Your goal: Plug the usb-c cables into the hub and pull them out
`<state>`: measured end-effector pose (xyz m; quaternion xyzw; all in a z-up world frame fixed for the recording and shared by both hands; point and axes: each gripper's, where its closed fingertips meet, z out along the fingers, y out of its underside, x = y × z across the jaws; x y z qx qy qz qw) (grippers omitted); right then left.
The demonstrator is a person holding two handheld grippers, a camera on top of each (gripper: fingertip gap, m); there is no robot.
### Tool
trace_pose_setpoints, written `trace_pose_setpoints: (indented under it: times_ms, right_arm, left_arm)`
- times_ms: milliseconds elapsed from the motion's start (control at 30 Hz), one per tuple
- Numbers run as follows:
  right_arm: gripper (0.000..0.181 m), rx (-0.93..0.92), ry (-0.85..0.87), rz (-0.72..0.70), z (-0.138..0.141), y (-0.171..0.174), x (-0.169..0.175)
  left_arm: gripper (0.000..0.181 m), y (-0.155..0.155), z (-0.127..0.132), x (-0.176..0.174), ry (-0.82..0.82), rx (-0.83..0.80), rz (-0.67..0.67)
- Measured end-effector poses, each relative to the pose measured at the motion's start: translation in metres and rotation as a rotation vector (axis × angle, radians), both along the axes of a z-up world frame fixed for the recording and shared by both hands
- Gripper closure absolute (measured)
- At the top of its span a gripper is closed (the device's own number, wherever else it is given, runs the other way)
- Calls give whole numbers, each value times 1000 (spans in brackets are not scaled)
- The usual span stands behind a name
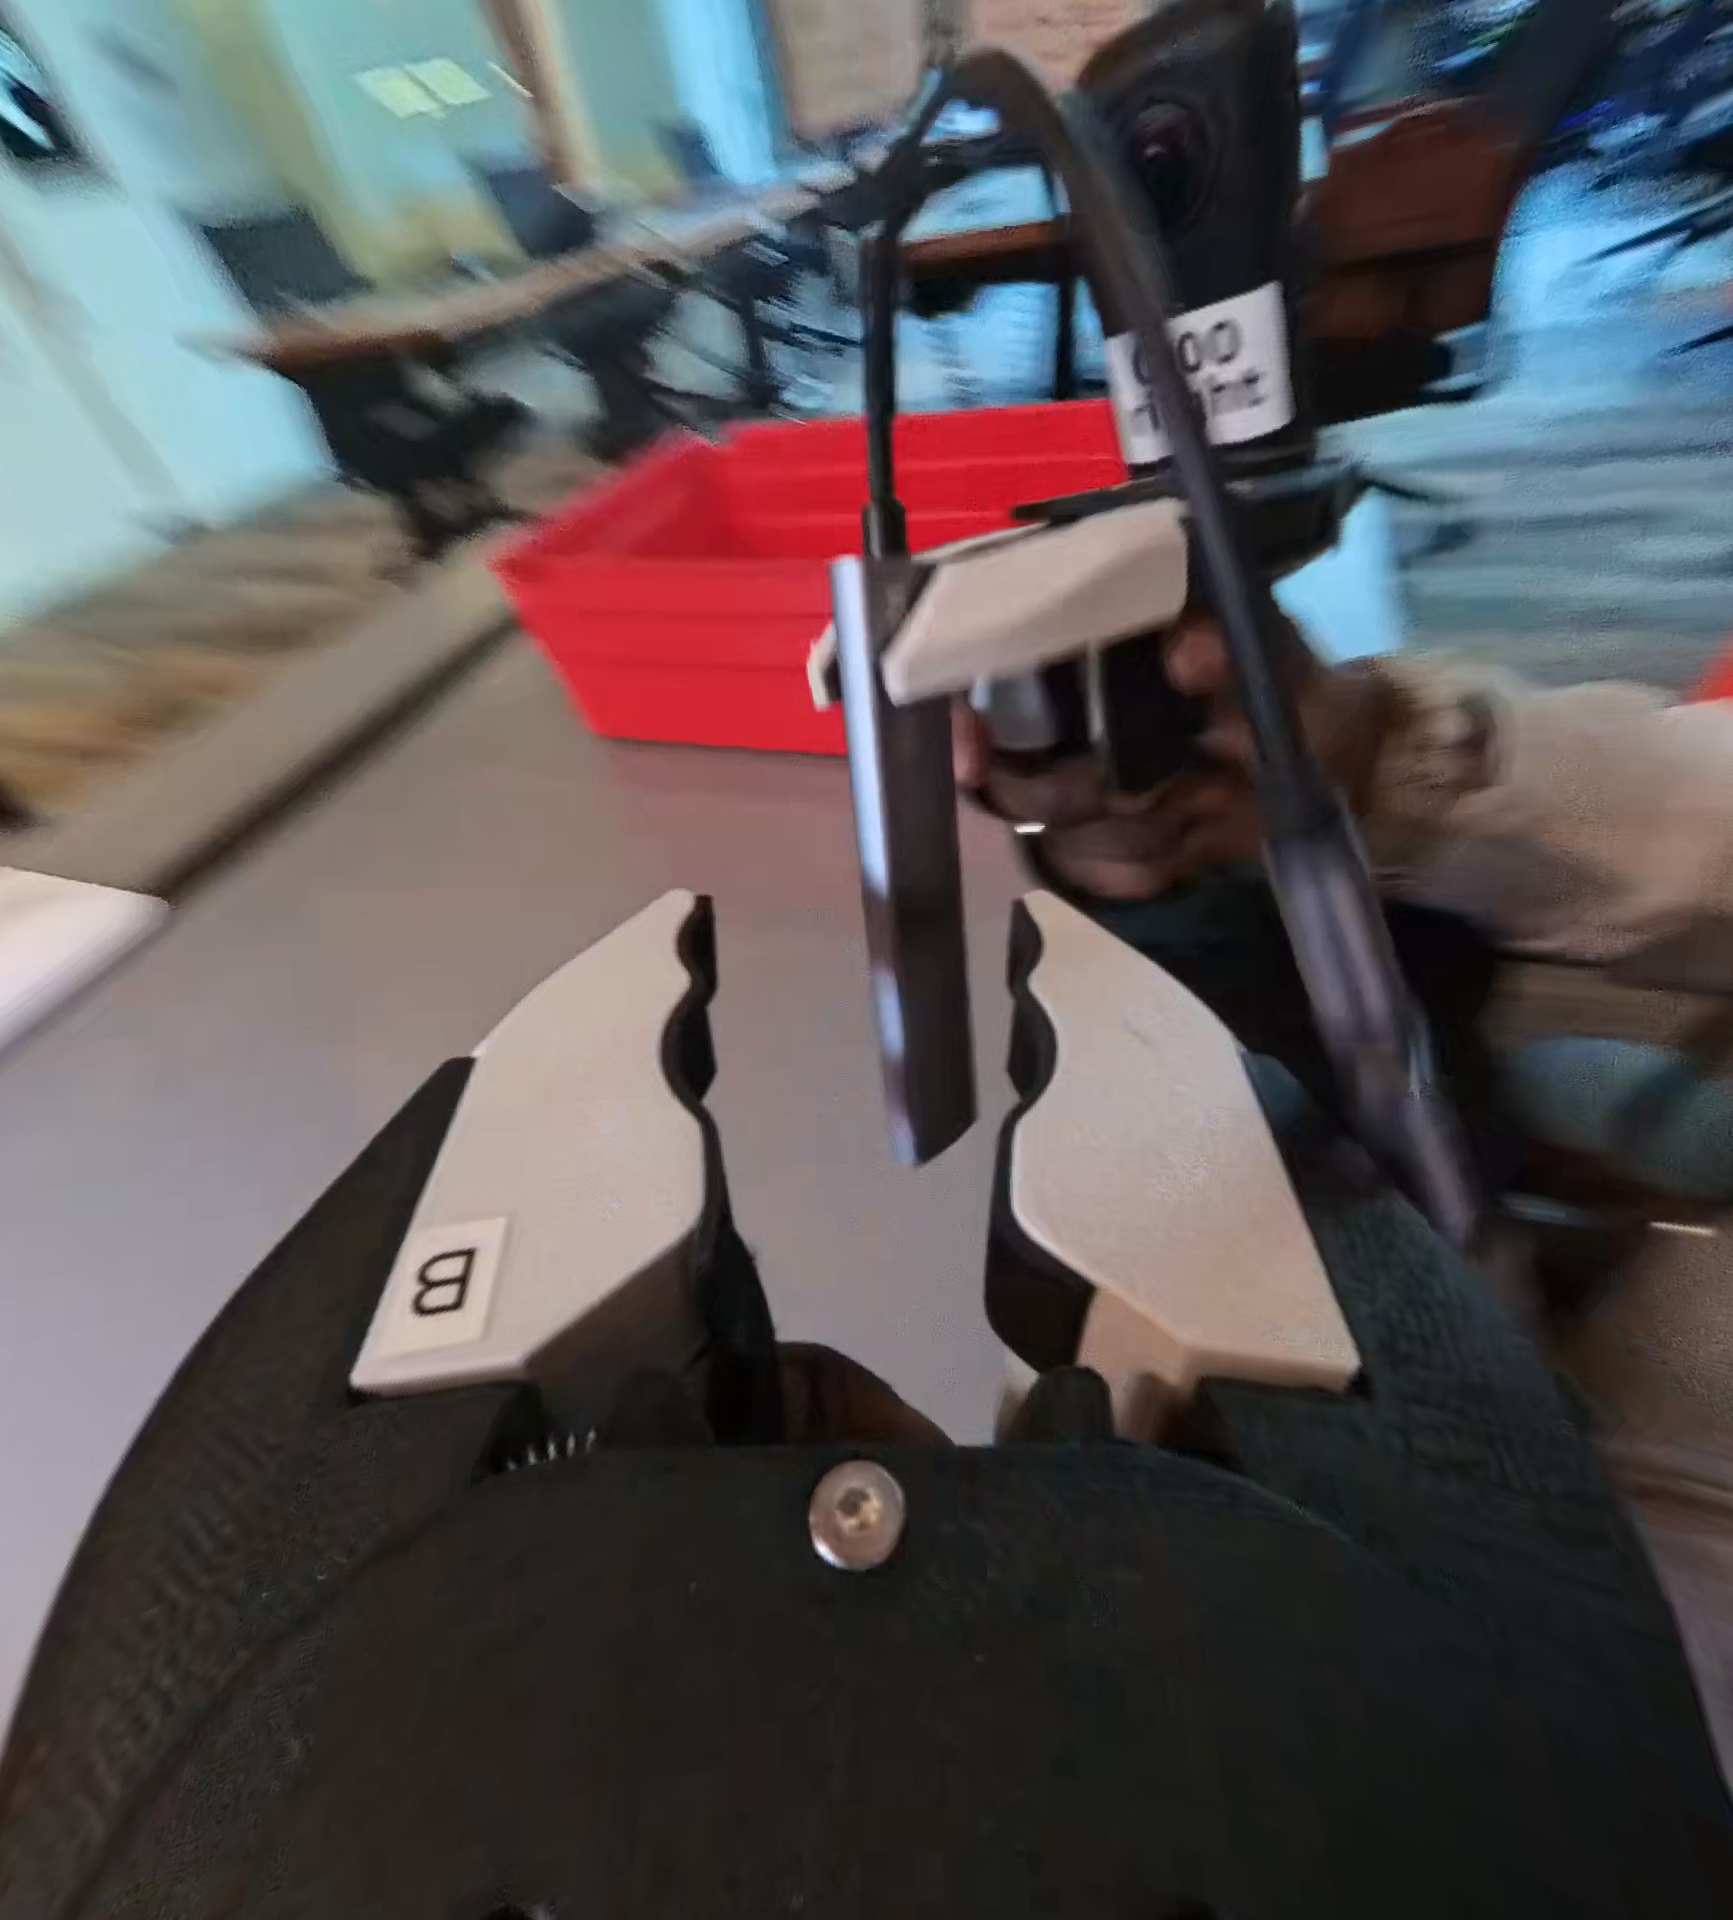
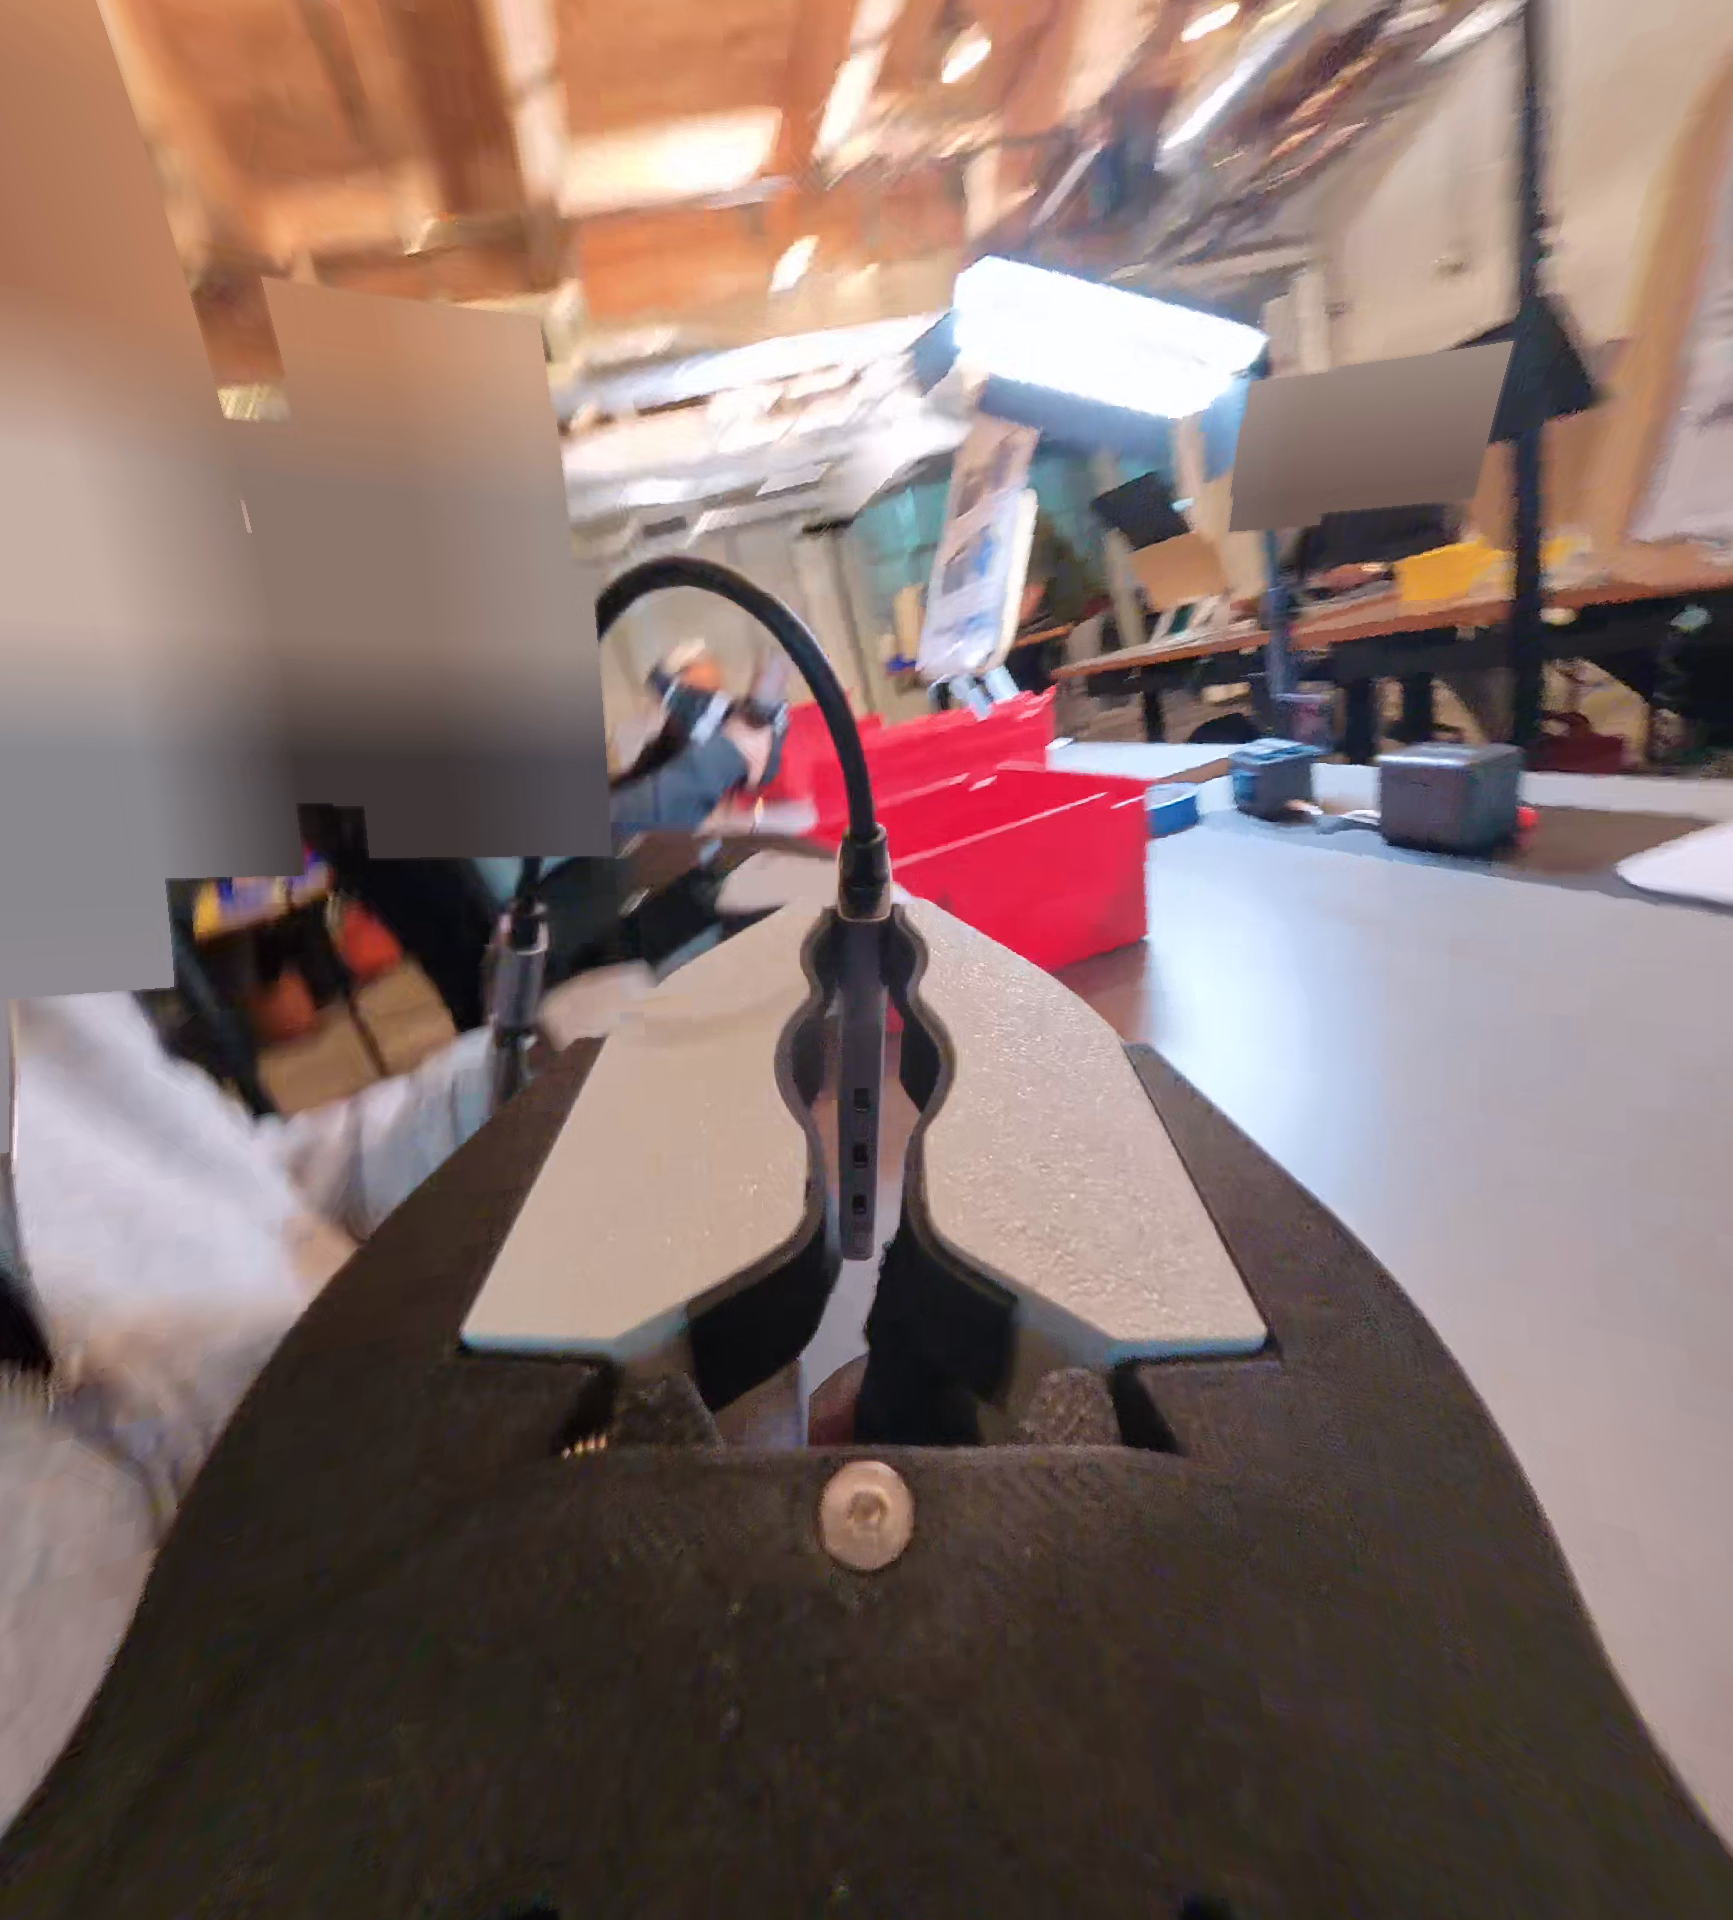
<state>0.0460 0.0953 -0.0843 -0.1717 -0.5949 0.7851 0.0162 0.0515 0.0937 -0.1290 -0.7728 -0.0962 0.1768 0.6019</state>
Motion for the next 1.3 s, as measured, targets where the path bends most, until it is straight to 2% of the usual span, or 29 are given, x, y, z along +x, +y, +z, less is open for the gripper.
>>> trace_pose_setpoints:
  times_ms: [100, 200, 300, 400, 600, 700, 767, 833, 900, 967, 1000, 1100, 1200, 1233, 1300]
  right_arm:
    - [172, -160, -254, -117, 4, 15, -28]
    - [172, -256, -454, -179, -8, 18, -43]
    - [172, -330, -592, -199, -18, 19, -50]
    - [170, -407, -707, -171, -23, 19, -53]
    - [173, -482, -820, -125, -29, 15, -52]
    - [173, -481, -838, -111, -30, 9, -49]
    - [170, -464, -833, -109, -30, 8, -49]
    - [164, -400, -783, -83, -27, 5, -46]
    - [148, -329, -695, -40, -19, 4, -41]
    - [136, -152, -560, -75, -20, 5, -39]
    - [128, -16, -480, -127, -27, 7, -40]
    - [112, 381, -152, -332, -39, 29, -47]
    - [118, 598, 309, -461, -22, 39, -41]
    - [121, 672, 440, -469, -20, 37, -36]
    - [121, 827, 593, -398, -30, 29, -29]
  left_arm:
    - [117, -15, 5, -12, 374, -97, 199]
    - [116, -27, 7, -19, 648, -221, 363]
    - [117, -28, 11, -17, 868, -302, 429]
    - [121, -24, 13, -14, 1056, -396, 440]
    - [127, -25, -3, -22, 1154, -568, 429]
    - [166, -21, -5, -19, 1198, -589, 400]
    - [169, -21, -2, -18, 1172, -553, 408]
    - [172, -23, 2, -17, 1023, -438, 386]
    - [172, -25, 8, -15, 751, -239, 331]
    - [171, -27, 10, -14, 463, -100, 232]
    - [172, -30, 11, -15, 380, -64, 197]
    - [172, -38, 13, -20, 305, -64, 172]
    - [172, -37, 7, -20, 293, -119, 128]
    - [172, -35, 4, -19, 302, -139, 114]
    - [172, -29, 0, -15, 322, -174, 76]
